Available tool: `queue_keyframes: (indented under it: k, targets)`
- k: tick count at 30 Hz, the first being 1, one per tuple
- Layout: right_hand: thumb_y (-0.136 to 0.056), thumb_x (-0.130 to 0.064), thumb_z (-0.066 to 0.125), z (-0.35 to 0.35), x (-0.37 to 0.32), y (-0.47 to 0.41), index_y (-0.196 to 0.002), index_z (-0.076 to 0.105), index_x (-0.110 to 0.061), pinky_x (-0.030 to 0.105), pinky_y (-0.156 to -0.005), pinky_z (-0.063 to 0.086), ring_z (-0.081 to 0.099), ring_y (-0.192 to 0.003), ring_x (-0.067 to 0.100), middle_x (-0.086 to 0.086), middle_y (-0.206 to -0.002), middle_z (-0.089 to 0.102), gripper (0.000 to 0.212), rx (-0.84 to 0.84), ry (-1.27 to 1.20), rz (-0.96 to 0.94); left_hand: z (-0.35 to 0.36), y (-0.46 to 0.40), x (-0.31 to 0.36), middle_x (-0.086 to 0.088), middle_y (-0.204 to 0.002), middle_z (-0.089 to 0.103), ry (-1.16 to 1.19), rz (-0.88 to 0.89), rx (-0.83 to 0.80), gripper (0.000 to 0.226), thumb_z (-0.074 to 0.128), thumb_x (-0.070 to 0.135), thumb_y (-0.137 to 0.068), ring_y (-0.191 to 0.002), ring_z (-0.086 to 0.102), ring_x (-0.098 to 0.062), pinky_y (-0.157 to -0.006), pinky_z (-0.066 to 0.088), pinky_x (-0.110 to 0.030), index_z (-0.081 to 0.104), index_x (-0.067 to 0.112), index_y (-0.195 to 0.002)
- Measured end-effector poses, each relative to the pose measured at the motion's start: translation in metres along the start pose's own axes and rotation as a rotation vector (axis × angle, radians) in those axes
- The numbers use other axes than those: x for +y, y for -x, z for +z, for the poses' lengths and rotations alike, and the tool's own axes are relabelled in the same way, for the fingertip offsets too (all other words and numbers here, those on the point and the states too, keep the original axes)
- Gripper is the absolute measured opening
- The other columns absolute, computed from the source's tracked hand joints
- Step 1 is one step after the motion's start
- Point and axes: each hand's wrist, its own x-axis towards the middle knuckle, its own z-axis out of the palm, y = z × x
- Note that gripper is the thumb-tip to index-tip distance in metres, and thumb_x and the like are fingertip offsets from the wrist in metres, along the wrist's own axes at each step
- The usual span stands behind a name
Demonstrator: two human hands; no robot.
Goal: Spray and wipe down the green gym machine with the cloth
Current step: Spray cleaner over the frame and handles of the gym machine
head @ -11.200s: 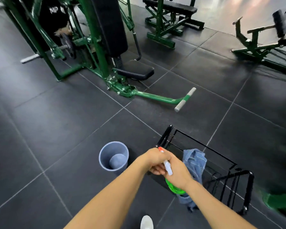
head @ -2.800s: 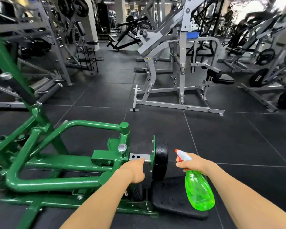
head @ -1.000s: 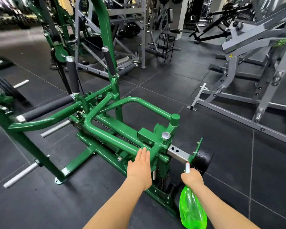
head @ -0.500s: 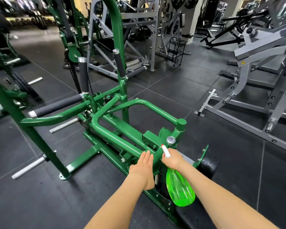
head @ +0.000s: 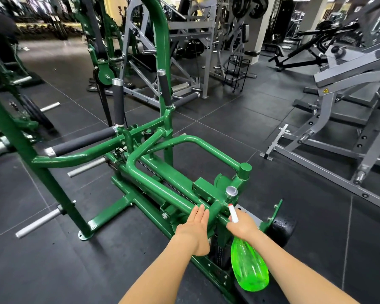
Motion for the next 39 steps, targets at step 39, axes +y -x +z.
queue_keyframes:
  k: [39]
  targets:
    - [-0.085, -0.006, 0.047, 0.103, -0.261, 0.000, -0.066, 0.047, -0.011, 0.045, -0.079, 0.057, 0.069, -0.080, 0.036, 0.009, -0.075, 0.057, 0.019, -0.037, -0.267, -0.231, 0.000, 0.060, -0.238, -0.006, -0.162, -0.009, 0.126, -0.249, 0.147, 0.075, 0.045, 0.017, -0.092, -0.148, 0.009, -0.024, -0.113, 0.030, -0.043, 0.005, 0.022, -0.155]
